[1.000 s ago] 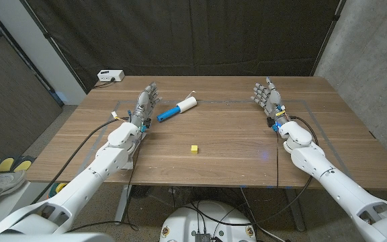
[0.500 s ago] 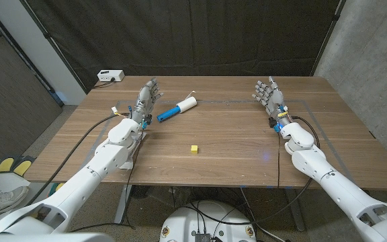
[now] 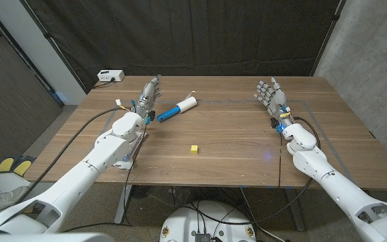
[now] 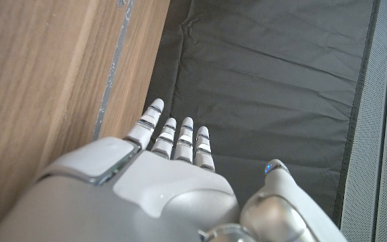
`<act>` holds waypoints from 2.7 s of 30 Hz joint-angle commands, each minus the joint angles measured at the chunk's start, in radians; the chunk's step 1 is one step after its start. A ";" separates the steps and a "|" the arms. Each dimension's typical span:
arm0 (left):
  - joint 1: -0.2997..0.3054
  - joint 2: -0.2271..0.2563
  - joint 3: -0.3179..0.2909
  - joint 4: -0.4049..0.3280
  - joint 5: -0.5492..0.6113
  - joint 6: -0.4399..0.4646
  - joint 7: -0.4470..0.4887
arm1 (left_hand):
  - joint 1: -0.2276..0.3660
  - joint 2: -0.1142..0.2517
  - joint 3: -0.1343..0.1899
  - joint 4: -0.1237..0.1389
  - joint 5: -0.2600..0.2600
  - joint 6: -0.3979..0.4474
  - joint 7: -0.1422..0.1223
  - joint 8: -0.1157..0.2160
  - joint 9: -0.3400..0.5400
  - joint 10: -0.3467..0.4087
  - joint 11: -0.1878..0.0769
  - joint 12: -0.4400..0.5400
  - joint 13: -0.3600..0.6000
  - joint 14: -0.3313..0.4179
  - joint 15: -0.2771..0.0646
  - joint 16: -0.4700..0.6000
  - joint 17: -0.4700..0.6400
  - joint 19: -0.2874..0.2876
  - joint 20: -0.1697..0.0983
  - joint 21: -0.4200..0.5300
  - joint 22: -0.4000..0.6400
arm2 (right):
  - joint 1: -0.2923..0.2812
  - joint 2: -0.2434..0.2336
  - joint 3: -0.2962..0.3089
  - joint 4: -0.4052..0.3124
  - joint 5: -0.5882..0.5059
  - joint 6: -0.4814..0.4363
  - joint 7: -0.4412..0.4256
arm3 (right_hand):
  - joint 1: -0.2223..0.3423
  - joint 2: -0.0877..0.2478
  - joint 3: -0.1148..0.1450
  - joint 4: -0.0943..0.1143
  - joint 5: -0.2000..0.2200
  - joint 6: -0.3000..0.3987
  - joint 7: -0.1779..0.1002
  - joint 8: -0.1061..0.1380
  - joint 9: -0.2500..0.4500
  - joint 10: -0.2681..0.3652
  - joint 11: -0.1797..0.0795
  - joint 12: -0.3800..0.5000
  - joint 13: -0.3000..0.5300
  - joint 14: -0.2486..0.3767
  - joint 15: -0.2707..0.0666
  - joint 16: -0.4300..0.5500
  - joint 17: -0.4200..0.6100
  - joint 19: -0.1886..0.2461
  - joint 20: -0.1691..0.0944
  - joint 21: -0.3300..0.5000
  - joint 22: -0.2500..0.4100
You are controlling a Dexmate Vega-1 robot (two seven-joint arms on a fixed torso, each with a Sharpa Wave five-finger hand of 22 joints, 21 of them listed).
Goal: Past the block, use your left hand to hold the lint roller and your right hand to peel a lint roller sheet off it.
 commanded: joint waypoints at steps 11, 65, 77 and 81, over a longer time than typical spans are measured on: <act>-0.107 0.096 0.088 -0.163 0.053 0.413 0.039 | 0.079 0.003 0.014 -0.076 -0.012 0.061 0.007 0.007 0.004 0.049 0.011 0.010 0.008 0.049 0.003 0.011 0.006 0.006 0.020 -0.021 0.007 | -0.040 -0.013 0.021 -0.019 0.024 0.053 0.041 | 0.016 0.011 0.007 -0.005 0.005 0.017 -0.002 0.006 0.005 0.006 0.005 0.003 0.005 0.010 0.006 0.003 0.002 0.007 0.004 0.004 0.005; -0.588 0.088 0.584 -0.220 0.379 1.218 -0.083 | 0.405 -0.010 0.006 -0.165 -0.019 0.278 0.059 0.046 0.016 0.258 -0.020 0.086 0.054 0.303 -0.102 0.086 0.042 0.261 -0.037 -0.001 0.011 | -0.046 0.016 0.038 0.035 0.053 0.102 0.068 | 0.025 0.037 0.015 -0.012 0.003 0.030 -0.007 0.008 0.005 0.028 0.018 0.008 0.006 0.029 0.024 0.008 0.003 0.010 0.015 0.006 0.005; -0.710 0.065 0.738 -0.176 0.420 1.287 -0.169 | 0.386 -0.006 -0.023 -0.148 -0.022 0.293 0.044 0.040 0.015 0.281 -0.031 0.095 0.057 0.321 -0.116 0.096 0.048 0.274 -0.034 0.000 0.011 | -0.041 0.024 0.038 0.054 0.056 0.110 0.074 | 0.022 0.042 0.015 -0.010 0.002 0.032 -0.008 0.008 0.005 0.032 0.018 0.008 0.006 0.033 0.027 0.009 0.004 0.012 0.015 0.007 0.005; -0.728 0.069 0.768 -0.173 0.432 1.279 -0.183 | 0.397 -0.004 -0.039 -0.155 -0.019 0.357 0.035 0.053 0.015 0.332 -0.055 0.113 0.059 0.359 -0.138 0.111 0.047 0.295 -0.031 0.003 0.011 | -0.042 0.025 0.039 0.055 0.056 0.113 0.074 | 0.021 0.042 0.015 -0.010 0.002 0.032 -0.007 0.008 0.005 0.032 0.019 0.008 0.006 0.035 0.027 0.009 0.004 0.014 0.015 0.007 0.005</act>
